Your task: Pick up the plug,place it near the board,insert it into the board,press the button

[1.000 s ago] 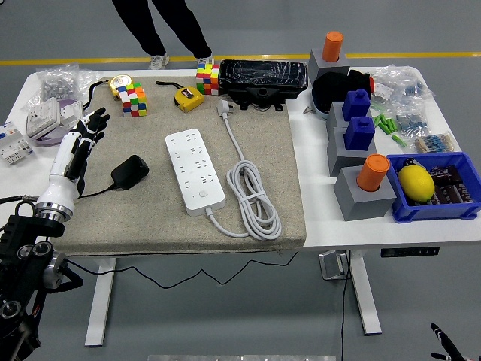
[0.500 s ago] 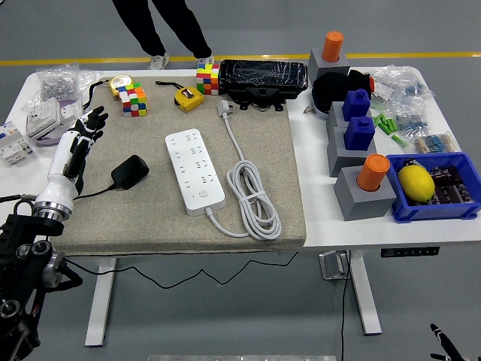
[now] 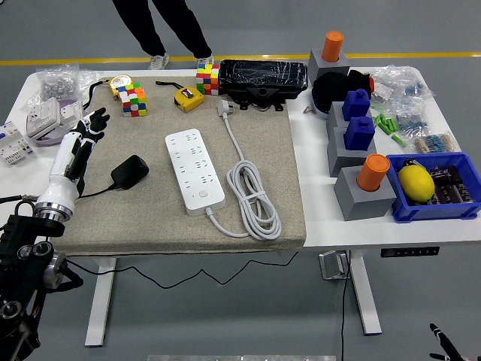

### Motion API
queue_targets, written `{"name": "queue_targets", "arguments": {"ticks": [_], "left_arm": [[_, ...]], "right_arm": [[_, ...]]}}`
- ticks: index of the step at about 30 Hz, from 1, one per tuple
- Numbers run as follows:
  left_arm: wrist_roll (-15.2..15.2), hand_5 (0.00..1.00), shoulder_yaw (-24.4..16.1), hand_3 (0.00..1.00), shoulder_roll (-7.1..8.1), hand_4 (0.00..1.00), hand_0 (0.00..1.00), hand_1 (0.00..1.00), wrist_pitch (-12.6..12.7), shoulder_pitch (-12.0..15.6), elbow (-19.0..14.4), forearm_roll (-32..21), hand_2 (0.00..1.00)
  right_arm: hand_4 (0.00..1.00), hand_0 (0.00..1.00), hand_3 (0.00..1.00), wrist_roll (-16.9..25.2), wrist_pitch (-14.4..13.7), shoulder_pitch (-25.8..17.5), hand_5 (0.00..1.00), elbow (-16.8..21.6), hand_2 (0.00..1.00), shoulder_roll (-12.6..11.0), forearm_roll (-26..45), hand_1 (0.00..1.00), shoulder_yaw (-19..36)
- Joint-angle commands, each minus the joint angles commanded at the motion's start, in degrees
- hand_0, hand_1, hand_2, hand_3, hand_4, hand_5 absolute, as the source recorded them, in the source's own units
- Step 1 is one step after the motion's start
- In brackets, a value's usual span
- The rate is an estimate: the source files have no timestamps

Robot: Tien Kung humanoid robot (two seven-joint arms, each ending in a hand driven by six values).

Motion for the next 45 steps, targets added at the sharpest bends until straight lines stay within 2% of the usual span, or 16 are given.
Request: {"name": "queue_targets", "arguments": {"ticks": [20, 21, 45], "left_arm": [[-0.1, 0.931, 0.3, 0.907, 0.00, 0.998, 0.918, 0.937, 0.0, 0.1, 0.1, -0.2, 0.914], [-0.1, 0.891, 0.3, 0.906, 0.00, 0.998, 0.917, 0.936, 0.0, 0.1, 0.1, -0.2, 0.914], [-0.2, 0.887, 0.3, 0.906, 0.03, 0.998, 0.914, 0.934, 0.2, -0.1, 0.2, -0.3, 0.914]], "right_arm": [[0.998, 0.785, 0.780, 0.0, 0.0, -0.1, 0.990, 0.0, 0.724, -0.1, 0.0, 0.739, -0.2], [0.998, 0.785, 0.780, 0.0, 0.0, -0.1, 0.990, 0.0, 0.724, -0.1, 0.0, 0.738, -0.2], [0.998, 0.785, 0.780, 0.0, -0.1, 0.0, 0.990, 0.0, 0.726, -0.2, 0.0, 0.739, 0.0]]}}
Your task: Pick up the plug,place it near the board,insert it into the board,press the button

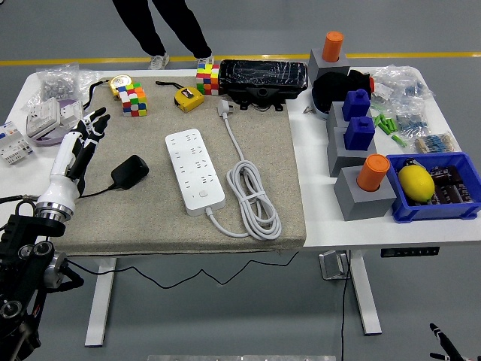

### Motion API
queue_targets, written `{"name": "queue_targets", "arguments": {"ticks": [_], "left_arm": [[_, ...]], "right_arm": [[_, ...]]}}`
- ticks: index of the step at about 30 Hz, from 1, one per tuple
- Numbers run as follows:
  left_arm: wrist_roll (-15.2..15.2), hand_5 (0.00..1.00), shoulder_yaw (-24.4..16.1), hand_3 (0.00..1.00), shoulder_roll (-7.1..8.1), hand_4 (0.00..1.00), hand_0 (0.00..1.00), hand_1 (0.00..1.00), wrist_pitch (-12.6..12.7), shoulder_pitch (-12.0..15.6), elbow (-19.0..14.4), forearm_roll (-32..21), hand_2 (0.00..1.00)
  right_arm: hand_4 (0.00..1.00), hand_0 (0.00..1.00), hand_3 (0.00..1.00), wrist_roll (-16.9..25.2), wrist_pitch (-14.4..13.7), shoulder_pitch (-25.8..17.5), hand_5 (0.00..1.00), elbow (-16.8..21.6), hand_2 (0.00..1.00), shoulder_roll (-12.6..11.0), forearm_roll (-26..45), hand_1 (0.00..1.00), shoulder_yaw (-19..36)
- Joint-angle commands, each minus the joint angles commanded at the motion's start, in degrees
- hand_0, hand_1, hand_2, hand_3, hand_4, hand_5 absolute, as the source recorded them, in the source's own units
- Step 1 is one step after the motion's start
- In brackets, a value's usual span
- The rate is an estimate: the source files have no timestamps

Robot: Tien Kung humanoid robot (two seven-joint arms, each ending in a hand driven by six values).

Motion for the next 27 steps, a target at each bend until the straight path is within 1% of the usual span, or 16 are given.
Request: {"name": "queue_targets", "arguments": {"ticks": [27], "left_arm": [[-0.1, 0.889, 0.0, 0.906, -0.02, 0.998, 0.913, 0.934, 0.1, 0.0, 0.0, 0.0, 0.913]], "right_arm": [[0.998, 0.785, 0.780, -0.1, 0.0, -0.1, 0.990, 0.0, 0.726, 0.1, -0.2, 0.740, -0.1]]}}
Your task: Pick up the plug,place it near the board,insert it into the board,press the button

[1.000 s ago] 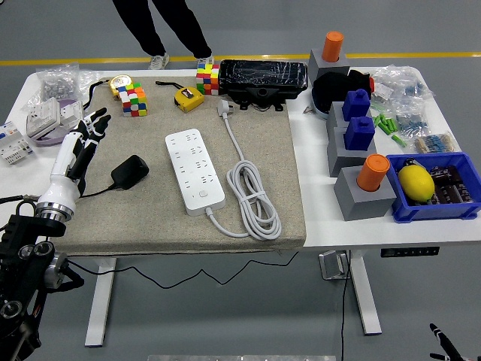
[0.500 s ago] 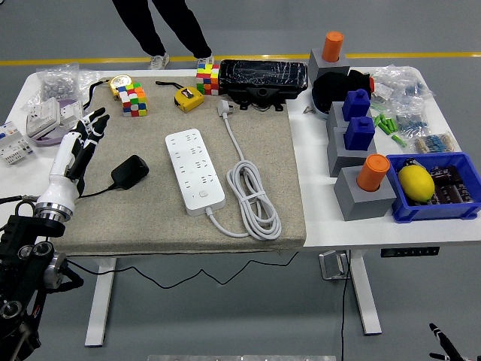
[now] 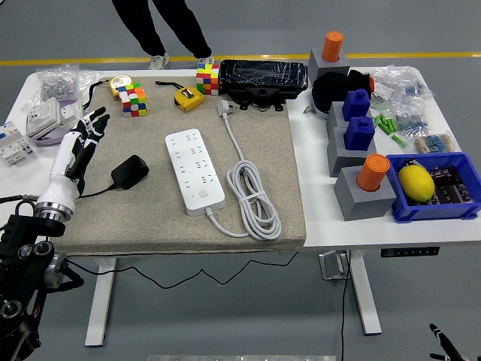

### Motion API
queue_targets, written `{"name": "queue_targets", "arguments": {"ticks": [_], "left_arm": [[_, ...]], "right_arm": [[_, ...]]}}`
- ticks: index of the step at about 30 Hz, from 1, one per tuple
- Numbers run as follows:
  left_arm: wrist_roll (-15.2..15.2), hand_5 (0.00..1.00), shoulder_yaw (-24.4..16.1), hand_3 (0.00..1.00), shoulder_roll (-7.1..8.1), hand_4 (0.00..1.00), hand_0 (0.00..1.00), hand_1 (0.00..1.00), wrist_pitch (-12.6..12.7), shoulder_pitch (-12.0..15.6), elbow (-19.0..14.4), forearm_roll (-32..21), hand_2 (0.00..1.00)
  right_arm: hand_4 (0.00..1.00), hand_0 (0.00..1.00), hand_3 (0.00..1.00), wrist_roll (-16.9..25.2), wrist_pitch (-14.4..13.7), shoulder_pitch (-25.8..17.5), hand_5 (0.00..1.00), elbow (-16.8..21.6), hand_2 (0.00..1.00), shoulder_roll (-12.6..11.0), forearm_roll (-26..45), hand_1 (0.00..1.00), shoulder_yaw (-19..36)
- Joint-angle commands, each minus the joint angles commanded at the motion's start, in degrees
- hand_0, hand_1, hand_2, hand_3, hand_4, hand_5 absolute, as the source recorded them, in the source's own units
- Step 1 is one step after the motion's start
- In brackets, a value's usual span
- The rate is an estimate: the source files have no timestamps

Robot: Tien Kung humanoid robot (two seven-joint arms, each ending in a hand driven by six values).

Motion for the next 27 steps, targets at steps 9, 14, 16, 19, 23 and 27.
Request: {"name": "queue_targets", "arguments": {"ticks": [9, 14, 16, 19, 23, 27], "left_arm": [[0.0, 0.890, 0.1, 0.906, 0.07, 0.998, 0.913, 0.933, 0.0, -0.1, 0.1, 0.0, 0.914], [0.0, 0.890, 0.1, 0.906, 0.11, 0.998, 0.913, 0.933, 0.0, 0.0, 0.1, 0.0, 0.914], [0.0, 0.892, 0.1, 0.906, 0.13, 0.998, 0.913, 0.932, 0.0, -0.1, 0.2, 0.0, 0.914], [0.0, 0.892, 0.1, 0.906, 0.16, 0.998, 0.913, 0.932, 0.1, -0.1, 0.1, 0.0, 0.914], [0.0, 0.893, 0.1, 0.906, 0.16, 0.998, 0.913, 0.932, 0.1, -0.3, 0.1, 0.0, 0.914], [0.0, 0.893, 0.2, 0.906, 0.18, 0.998, 0.913, 0.932, 0.1, -0.4, 0.1, 0.1, 0.913]], "right_arm": [[0.998, 0.785, 0.780, -0.1, 0.0, -0.1, 0.992, 0.0, 0.725, -0.1, 0.0, 0.740, -0.1], [0.998, 0.785, 0.780, -0.1, 0.0, -0.1, 0.992, 0.0, 0.725, -0.1, -0.1, 0.740, -0.1], [0.998, 0.785, 0.780, -0.1, 0.0, -0.1, 0.992, 0.0, 0.725, -0.1, -0.1, 0.740, -0.2], [0.998, 0.785, 0.780, -0.1, 0.0, 0.0, 0.992, 0.0, 0.725, -0.1, 0.0, 0.740, -0.1], [0.998, 0.786, 0.780, -0.1, 0.0, 0.1, 0.992, 0.0, 0.725, -0.1, 0.0, 0.740, -0.1], [0.998, 0.785, 0.780, -0.1, -0.1, 0.1, 0.992, 0.0, 0.725, -0.1, -0.1, 0.740, 0.1]]}}
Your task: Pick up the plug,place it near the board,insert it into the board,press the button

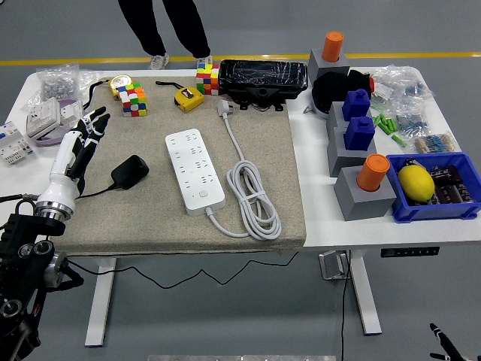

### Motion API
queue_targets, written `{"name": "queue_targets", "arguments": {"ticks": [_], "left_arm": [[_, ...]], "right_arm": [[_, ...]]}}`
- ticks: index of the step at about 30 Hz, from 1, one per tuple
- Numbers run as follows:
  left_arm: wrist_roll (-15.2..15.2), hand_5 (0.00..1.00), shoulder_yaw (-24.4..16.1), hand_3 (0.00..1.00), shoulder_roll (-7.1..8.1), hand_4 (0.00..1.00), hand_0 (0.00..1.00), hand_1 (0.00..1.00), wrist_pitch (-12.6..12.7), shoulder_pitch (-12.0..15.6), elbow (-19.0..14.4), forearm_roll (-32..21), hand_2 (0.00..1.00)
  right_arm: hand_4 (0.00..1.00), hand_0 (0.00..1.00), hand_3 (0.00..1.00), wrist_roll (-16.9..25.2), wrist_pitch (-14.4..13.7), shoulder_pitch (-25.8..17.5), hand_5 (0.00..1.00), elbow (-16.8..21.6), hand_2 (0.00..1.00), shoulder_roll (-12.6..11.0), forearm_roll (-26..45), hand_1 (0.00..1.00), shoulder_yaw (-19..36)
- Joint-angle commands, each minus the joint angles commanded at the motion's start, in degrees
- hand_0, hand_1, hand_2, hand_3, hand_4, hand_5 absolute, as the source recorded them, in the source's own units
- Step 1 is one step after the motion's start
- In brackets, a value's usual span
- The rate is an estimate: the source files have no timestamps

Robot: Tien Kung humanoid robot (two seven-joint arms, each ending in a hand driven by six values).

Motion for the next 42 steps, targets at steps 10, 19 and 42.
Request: {"name": "queue_targets", "arguments": {"ticks": [10, 19, 42], "left_arm": [[0.0, 0.893, -0.1, 0.906, 0.05, 0.998, 0.913, 0.931, 0.1, -0.1, 0.0, 0.3, 0.914], [0.0, 0.895, -0.3, 0.906, 0.07, 0.998, 0.915, 0.930, 0.1, -0.2, -0.1, 0.4, 0.914], [0.1, 0.885, -0.2, 0.906, 0.13, 0.998, 0.916, 0.934, 0.6, -0.1, -0.3, 1.0, 0.914]], "right_arm": [[0.998, 0.785, 0.780, -0.1, 0.0, 0.0, 0.992, 0.0, 0.724, 0.0, -0.1, 0.740, -0.1], [0.998, 0.787, 0.780, -0.1, -0.1, 0.1, 0.991, 0.0, 0.724, 0.0, 0.0, 0.741, -0.2], [0.998, 0.787, 0.780, -0.2, -0.1, 0.0, 0.990, 0.0, 0.724, -0.1, 0.2, 0.740, -0.6]]}}
